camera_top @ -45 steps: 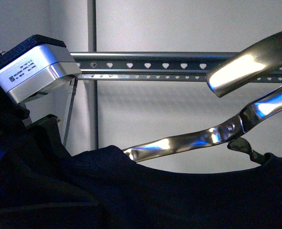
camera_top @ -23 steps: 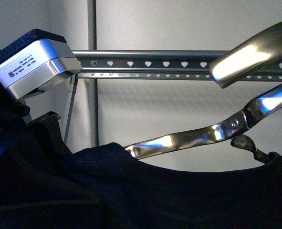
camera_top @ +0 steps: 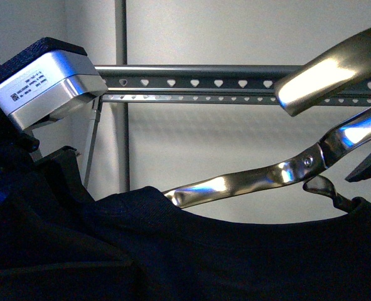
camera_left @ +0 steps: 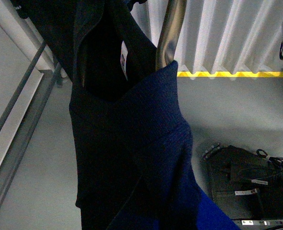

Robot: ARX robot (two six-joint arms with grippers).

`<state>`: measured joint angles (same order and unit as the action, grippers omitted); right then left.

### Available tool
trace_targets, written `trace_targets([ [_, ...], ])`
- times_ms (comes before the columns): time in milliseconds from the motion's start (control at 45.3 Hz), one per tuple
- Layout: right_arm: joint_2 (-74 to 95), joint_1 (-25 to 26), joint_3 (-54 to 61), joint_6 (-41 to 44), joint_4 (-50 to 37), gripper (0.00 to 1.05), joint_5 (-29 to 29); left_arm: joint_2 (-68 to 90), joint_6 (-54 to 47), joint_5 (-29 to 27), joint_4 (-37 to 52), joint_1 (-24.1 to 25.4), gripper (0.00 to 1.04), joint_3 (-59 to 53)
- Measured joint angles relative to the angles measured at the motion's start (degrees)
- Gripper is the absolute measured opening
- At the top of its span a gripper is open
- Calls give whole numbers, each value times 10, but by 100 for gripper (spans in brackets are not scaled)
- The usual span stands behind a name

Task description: Hang clothes on hanger

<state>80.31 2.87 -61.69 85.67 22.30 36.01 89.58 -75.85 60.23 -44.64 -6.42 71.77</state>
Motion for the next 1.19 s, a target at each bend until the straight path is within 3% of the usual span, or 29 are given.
trace_targets([
  [221, 20, -21, -4, -78, -64, 64, -10, 0, 1, 0, 0, 0, 4, 0],
  [529, 15, -2, 24, -154, -118, 15, 28, 0, 8, 6, 1, 0, 4, 0],
  [640, -10, 6, 69, -154, -120, 4, 47, 0, 8, 2, 1, 0, 6, 0],
  [706, -22, 14, 89, -154, -101, 4, 62, -1, 8, 9, 2, 1, 20, 0],
  [904, -24, 47, 106, -147, -39, 4, 77, -2, 8, 14, 2, 0, 49, 0],
  [1037, -9, 78, 110, -113, 17, 3, 58, -3, 8, 15, 2, 0, 69, 0],
  [1191, 24, 108, 112, -99, 51, 3, 28, -3, 8, 15, 2, 0, 100, 0],
])
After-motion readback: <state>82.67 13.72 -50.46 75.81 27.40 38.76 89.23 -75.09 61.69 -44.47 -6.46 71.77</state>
